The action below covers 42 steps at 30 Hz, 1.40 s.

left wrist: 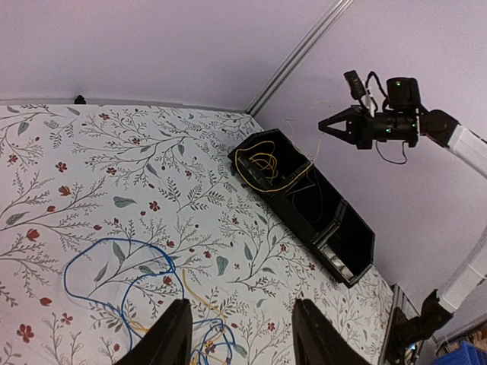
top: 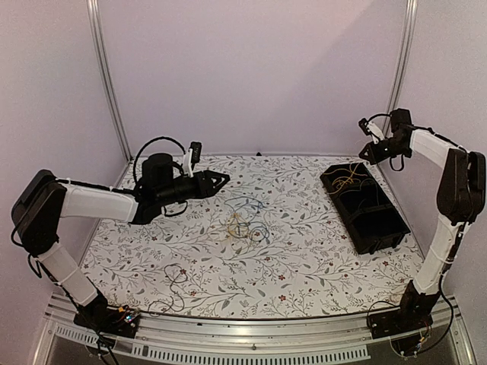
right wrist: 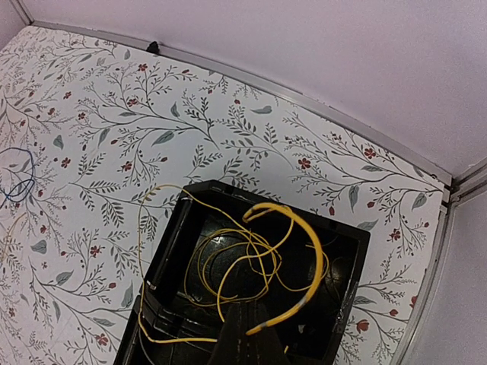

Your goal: Untangle the cables

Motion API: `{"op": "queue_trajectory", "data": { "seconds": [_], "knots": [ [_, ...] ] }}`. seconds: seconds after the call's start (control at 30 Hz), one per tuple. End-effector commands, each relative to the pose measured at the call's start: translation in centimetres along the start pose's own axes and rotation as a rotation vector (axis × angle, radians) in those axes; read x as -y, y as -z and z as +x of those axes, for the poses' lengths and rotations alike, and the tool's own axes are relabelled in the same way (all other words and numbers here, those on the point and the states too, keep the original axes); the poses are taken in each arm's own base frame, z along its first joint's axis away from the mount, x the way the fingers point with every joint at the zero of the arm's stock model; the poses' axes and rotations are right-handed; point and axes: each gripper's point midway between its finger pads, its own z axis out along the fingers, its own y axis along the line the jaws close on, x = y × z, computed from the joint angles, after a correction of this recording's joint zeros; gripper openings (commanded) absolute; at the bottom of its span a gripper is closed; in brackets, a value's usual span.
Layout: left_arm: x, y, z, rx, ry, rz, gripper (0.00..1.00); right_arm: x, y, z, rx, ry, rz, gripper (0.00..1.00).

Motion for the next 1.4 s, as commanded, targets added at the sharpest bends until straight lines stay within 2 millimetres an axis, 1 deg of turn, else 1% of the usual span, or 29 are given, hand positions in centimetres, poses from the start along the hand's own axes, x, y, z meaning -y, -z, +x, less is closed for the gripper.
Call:
{"op": "queue_trajectory", "data": {
  "seconds": [0.0, 0.1, 0.2, 0.27, 0.4, 0.53, 0.63, 0.73, 0.77, 0.87, 0.97, 1.03, 1.07, 1.13, 1.27, 1.37],
  "knots": [
    [0.6, -0.1, -0.5, 0.013, -0.023, 0.014, 0.48, 0.4, 2.0, -1.1, 0.012, 0.059, 0.054, 0.00],
    [0.6, -0.5, -0.4, 0.007, -0.019, 0.020, 0.48, 1.5, 3.2, -2.0, 0.034, 0.061, 0.113, 0.00],
    [0.7, -0.6, -0.4, 0.005, -0.015, 0.025, 0.47, 4.2, 4.5, -3.3, 0.064, 0.029, 0.211, 0.00],
    [0.7, -0.5, -0.5, 0.006, -0.015, 0.025, 0.47, 5.8, 4.8, -3.8, 0.074, 0.023, 0.272, 0.00],
    [0.6, -0.1, -0.3, 0.009, -0.015, 0.018, 0.47, 8.1, 5.9, -5.3, 0.108, 0.037, 0.382, 0.00],
    [0.5, 0.2, -0.1, 0.009, -0.014, 0.011, 0.47, 8.8, 6.0, -5.6, 0.117, 0.061, 0.423, 0.00],
    [0.3, 0.3, 0.2, 0.007, -0.005, 0.009, 0.47, 8.5, 4.6, -4.7, 0.085, 0.077, 0.401, 0.00],
    [0.2, 0.3, 0.3, 0.009, 0.001, 0.009, 0.47, 7.1, 2.5, -3.5, 0.059, 0.087, 0.356, 0.00],
    [0.2, 0.3, 0.4, 0.007, 0.003, 0.010, 0.47, 6.3, 1.7, -3.2, 0.052, 0.104, 0.351, 0.00],
    [0.2, 0.2, 0.3, 0.008, 0.006, 0.012, 0.47, 5.0, -0.2, -2.6, 0.037, 0.136, 0.344, 0.00],
    [0.2, 0.4, 0.4, 0.005, 0.007, 0.011, 0.47, 4.1, -2.3, -1.5, 0.008, 0.152, 0.305, 0.00],
    [0.3, 0.6, 0.3, 0.009, 0.007, 0.007, 0.47, 3.8, -3.6, -0.2, -0.024, 0.163, 0.277, 0.00],
    [0.2, 0.7, 0.3, 0.010, 0.006, 0.002, 0.47, 2.3, -4.7, 0.1, -0.036, 0.186, 0.242, 0.00],
    [0.1, 0.9, 0.5, 0.010, 0.007, -0.007, 0.47, 1.6, -5.9, 1.4, -0.068, 0.205, 0.208, 0.00],
    [-0.1, 1.1, 0.8, 0.007, 0.009, -0.014, 0.47, 0.9, -7.4, 3.7, -0.131, 0.207, 0.152, 0.00],
    [-0.3, 1.0, 0.9, 0.006, 0.014, -0.017, 0.47, 0.9, -8.1, 5.3, -0.176, 0.201, 0.147, 0.00]
  ]
}}
